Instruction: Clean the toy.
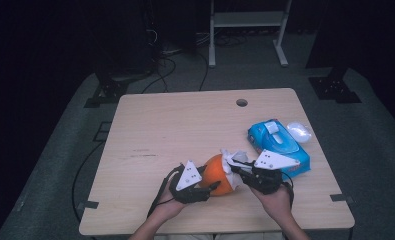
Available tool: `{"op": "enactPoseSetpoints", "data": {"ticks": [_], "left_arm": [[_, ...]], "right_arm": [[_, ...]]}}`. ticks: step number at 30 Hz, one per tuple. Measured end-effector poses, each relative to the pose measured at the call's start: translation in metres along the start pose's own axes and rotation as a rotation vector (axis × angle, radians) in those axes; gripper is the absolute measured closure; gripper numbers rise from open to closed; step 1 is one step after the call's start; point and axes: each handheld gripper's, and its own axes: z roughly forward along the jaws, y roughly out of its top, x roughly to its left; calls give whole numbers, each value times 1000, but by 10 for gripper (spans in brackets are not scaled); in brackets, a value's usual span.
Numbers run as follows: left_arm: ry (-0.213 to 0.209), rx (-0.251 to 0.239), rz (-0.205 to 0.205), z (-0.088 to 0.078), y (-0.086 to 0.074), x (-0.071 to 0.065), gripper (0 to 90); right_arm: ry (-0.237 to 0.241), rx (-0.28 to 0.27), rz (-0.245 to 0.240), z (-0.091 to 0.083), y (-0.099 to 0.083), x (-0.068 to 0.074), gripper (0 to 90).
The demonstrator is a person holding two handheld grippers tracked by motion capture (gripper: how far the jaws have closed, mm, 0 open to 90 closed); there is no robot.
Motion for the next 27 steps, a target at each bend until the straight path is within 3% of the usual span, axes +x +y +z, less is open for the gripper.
{"op": "enactPoseSetpoints", "data": {"ticks": [3, 6, 10, 12, 18, 20, 24, 25, 27], "left_arm": [[11, 5, 21, -2, 3, -2, 439], [11, 8, 29, -5, 4, -3, 447], [-1, -14, 22, -7, 6, -3, 471], [-12, 7, 34, -4, 5, -4, 470], [-10, 12, 25, 1, 2, -3, 444], [-16, 14, 28, 0, 2, -3, 411], [-19, 5, 0, -2, -1, 4, 248], [-9, 10, -16, -1, -3, 7, 200], [-29, 10, -62, 0, -7, 13, 186]], "right_arm": [[29, -22, -18, -3, 6, 7, 827], [24, -7, -44, 0, 6, 11, 827], [-6, 35, 17, 4, -4, -5, 827], [8, 64, 57, 10, -13, -11, 827], [81, 51, -1, 16, -5, 14, 827], [77, 65, -24, 19, -5, 18, 827], [67, 84, 14, 21, -15, 8, 828], [58, 85, 23, 20, -16, 5, 827], [51, 85, 43, 18, -18, -2, 828]]}}
